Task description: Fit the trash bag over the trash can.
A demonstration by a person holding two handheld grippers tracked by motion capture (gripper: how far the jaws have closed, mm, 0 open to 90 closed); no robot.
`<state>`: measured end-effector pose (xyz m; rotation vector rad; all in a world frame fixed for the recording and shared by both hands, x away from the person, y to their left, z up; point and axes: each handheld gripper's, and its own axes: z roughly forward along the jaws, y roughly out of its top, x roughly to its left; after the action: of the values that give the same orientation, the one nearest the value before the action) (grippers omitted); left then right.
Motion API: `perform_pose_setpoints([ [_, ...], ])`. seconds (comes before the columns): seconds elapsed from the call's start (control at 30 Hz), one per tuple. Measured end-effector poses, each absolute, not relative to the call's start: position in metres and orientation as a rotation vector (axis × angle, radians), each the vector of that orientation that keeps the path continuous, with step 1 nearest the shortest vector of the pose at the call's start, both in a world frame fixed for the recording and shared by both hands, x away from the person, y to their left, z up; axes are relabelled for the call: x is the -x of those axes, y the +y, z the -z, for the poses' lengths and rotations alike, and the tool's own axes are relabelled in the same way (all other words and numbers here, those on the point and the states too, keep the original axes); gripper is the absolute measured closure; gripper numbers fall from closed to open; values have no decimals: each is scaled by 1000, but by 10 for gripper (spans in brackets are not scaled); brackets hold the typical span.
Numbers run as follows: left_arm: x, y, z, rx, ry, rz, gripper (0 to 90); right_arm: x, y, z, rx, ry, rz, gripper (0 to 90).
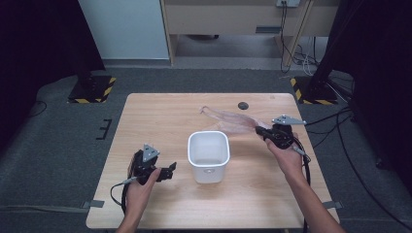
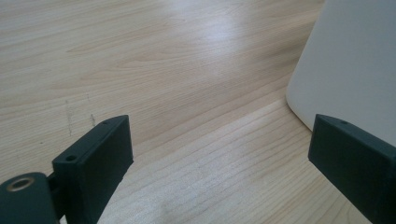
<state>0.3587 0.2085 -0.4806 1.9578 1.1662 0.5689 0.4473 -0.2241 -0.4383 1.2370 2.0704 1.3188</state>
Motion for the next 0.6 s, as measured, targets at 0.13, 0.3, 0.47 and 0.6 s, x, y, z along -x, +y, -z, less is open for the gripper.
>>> perform_pose_setpoints([
  [0.13, -359, 208, 480, -1958, 1164, -568, 57, -445, -221, 433, -1223, 2066, -1338, 900],
  [0.3, -358, 207, 479, -1959, 1163, -569, 57, -443, -218, 423, -1213, 2043, -1362, 900],
  [0.47, -358, 207, 479, -1959, 1161, -573, 57, -442, -216, 417, -1207, 2028, -1385, 900],
  [0.6, -358, 206, 479, -1961, 1157, -571, 57, -441, -214, 411, -1207, 2011, -1403, 900],
])
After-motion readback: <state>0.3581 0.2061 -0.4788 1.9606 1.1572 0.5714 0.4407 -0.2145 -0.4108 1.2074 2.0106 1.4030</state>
